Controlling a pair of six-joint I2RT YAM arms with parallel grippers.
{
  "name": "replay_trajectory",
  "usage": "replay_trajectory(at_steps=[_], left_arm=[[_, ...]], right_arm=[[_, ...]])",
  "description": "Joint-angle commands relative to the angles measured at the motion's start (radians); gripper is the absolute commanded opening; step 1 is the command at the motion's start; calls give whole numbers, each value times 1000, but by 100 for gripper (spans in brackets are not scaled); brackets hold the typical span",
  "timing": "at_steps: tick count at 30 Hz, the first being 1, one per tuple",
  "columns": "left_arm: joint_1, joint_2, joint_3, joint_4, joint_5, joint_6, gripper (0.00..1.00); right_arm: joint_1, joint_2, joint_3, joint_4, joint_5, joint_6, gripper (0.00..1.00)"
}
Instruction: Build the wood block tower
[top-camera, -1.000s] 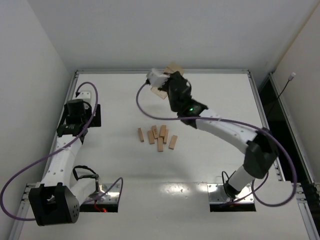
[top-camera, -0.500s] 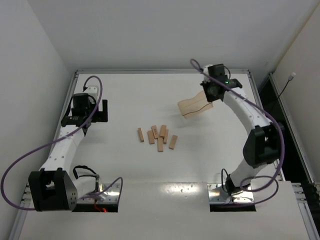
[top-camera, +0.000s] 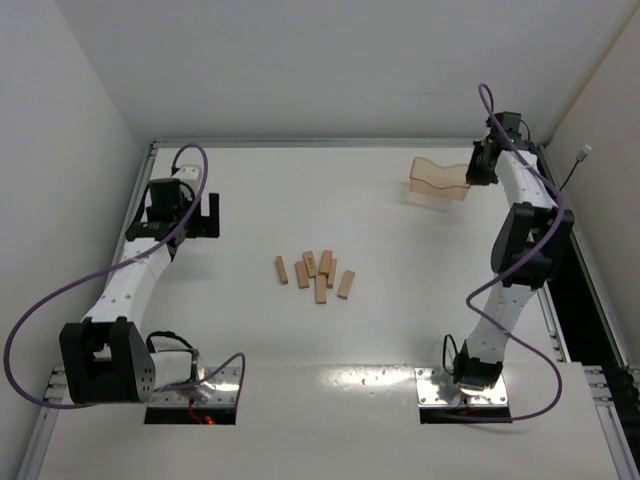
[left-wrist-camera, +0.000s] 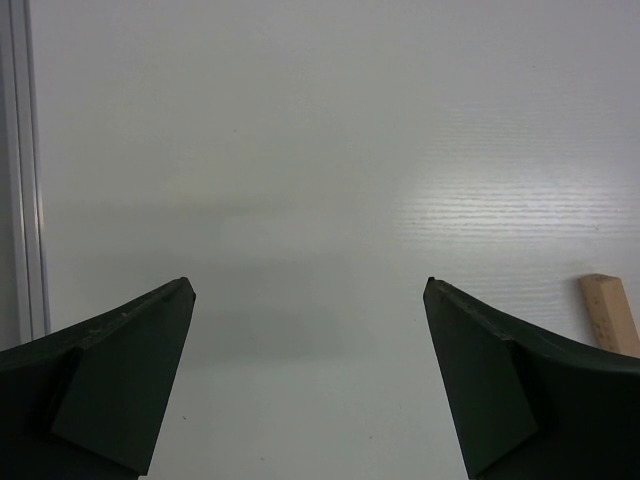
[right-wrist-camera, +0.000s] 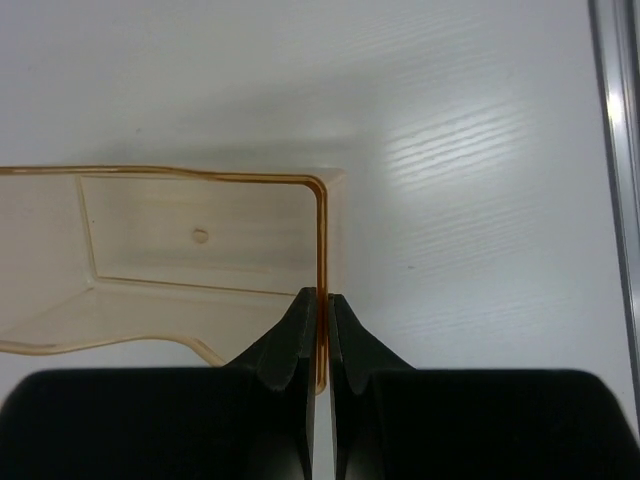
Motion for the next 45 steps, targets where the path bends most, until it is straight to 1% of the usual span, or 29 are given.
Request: replay_trajectory(at_steps=[1, 5, 7, 10, 11, 14, 16, 17, 18, 22, 25, 26, 28, 29, 30, 31, 33, 36, 40, 41, 43, 44, 45], left_arm=[[-8, 4, 49, 15, 2, -9, 100], [-8, 14, 49, 15, -7, -9, 100], [-8, 24, 49, 15, -7, -9, 100], [-8, 33, 49, 15, 2, -20, 100], [-8, 34, 49, 15, 2, -20, 100], [-8, 56, 58, 15, 13, -30, 100], [-8, 66, 58, 6, 13, -31, 100], [-8, 66, 67, 6, 13, -40, 100], [-8, 66, 67, 6, 22, -40, 100], [-8, 75, 76, -17, 22, -50, 100], [-8, 75, 85, -42, 22, -50, 100], [-17, 75, 86, -42, 22, -60, 100], [-17, 75, 86, -65, 22, -60, 100], [-17, 75, 96, -65, 12, -60, 100], [-17, 75, 96, -77, 12, -60, 100], [-17, 75, 96, -86, 12, -60, 100], [-17, 75, 106, -97, 12, -60, 100], [-17, 75, 106, -97, 2, -50, 100], [-26, 95, 115, -106, 2, -50, 100], [-26, 95, 125, -106, 2, -50, 100], [-26, 106, 125, -106, 2, -50, 100], [-26, 116, 136, -106, 2, -50, 100], [-26, 116, 136, -106, 2, -50, 100]], right_arm=[[-56, 52, 103, 57, -9, 103, 0], [-105, 89, 112, 45, 170, 244, 0], [-118, 78, 75, 22, 259, 348, 0], [-127, 61, 51, 22, 299, 428, 0], [-127, 61, 51, 13, 316, 480, 0], [-127, 75, 61, 13, 330, 539, 0], [-127, 98, 77, 13, 341, 562, 1], [-127, 98, 90, 13, 341, 591, 5], [-127, 113, 106, -1, 350, 612, 7], [-116, 136, 129, -20, 394, 718, 8], [-98, 164, 187, -39, 433, 780, 4], [-98, 174, 196, -40, 433, 792, 4], [-89, 187, 210, -40, 433, 902, 0], [-78, 187, 210, -71, 474, 972, 0], [-78, 187, 210, -63, 474, 1034, 0], [-78, 196, 197, -53, 474, 1045, 0], [-69, 207, 207, -64, 447, 1071, 0], [-69, 216, 229, -64, 447, 1096, 0], [-59, 227, 238, -64, 476, 1119, 0], [-59, 227, 238, -64, 476, 1119, 3], [-59, 227, 238, -75, 485, 1128, 12], [-59, 227, 238, -75, 485, 1128, 12], [-59, 218, 215, -75, 485, 1128, 14]])
